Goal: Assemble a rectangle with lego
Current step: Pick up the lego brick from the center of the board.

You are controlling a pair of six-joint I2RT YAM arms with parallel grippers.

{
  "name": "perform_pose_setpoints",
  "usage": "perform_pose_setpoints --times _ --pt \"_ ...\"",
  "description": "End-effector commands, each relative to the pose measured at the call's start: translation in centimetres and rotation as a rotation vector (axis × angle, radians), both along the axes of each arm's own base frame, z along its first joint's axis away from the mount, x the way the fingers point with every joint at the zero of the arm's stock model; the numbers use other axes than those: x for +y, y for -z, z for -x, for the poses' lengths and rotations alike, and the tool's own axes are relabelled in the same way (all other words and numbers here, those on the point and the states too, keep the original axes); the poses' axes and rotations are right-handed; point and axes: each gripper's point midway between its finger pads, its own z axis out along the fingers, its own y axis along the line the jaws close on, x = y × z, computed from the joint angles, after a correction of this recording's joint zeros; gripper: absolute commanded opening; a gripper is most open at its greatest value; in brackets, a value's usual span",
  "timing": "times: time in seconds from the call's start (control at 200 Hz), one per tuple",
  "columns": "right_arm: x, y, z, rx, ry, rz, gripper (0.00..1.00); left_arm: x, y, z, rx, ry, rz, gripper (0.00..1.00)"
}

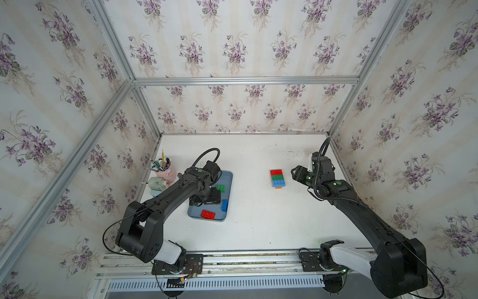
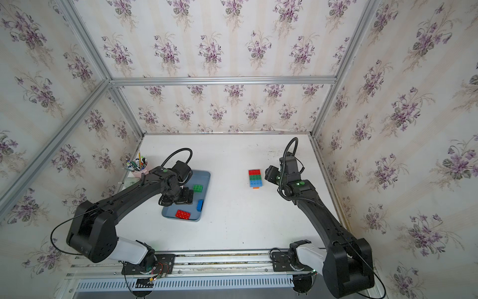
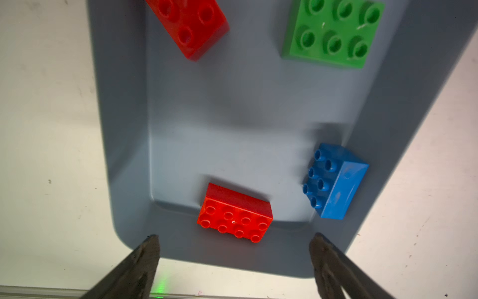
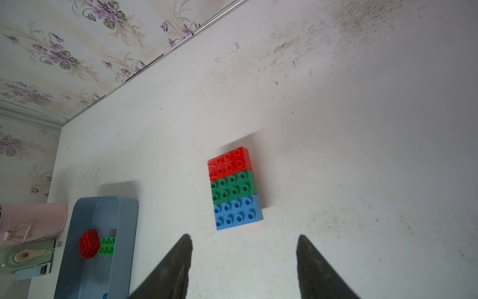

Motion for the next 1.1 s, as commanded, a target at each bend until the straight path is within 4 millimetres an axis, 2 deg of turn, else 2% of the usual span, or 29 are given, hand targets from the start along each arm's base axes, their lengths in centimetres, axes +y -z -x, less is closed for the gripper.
perform_pose_setpoints --times 0.0,0.275,0.609,0.899,1.024,1.094 --pt "0.2 -0.8 -0.4 -0.034 -0.006 -0.015 0.64 0.2 1.1 1.9 0.072 -0.027 -0.021 0.91" --pt "0.2 -0.8 -0.4 -0.035 -0.005 -0.015 0.65 -0.1 3.8 2.9 0.096 -0.009 -0.047 0.91" --pt "0.2 -0.8 -0.7 -0.027 -0.005 -0.014 0.64 -0.1 5.9 2.5 0.08 0.013 -0.084 0.9" --pt "-0.2 -1.1 -0.6 -0.028 0.01 -0.002 0.64 -0.2 6.8 2.1 0.075 0.016 -0.085 0.76" --pt "-0.3 -1.2 -0.7 -0.029 0.016 0.002 0.65 -0.3 7.1 2.2 0.08 0.019 -0.08 0.6" --pt "-0.2 -1.1 -0.8 -0.025 0.016 0.001 0.65 -0.3 7.2 2.3 0.083 0.019 -0.079 0.57"
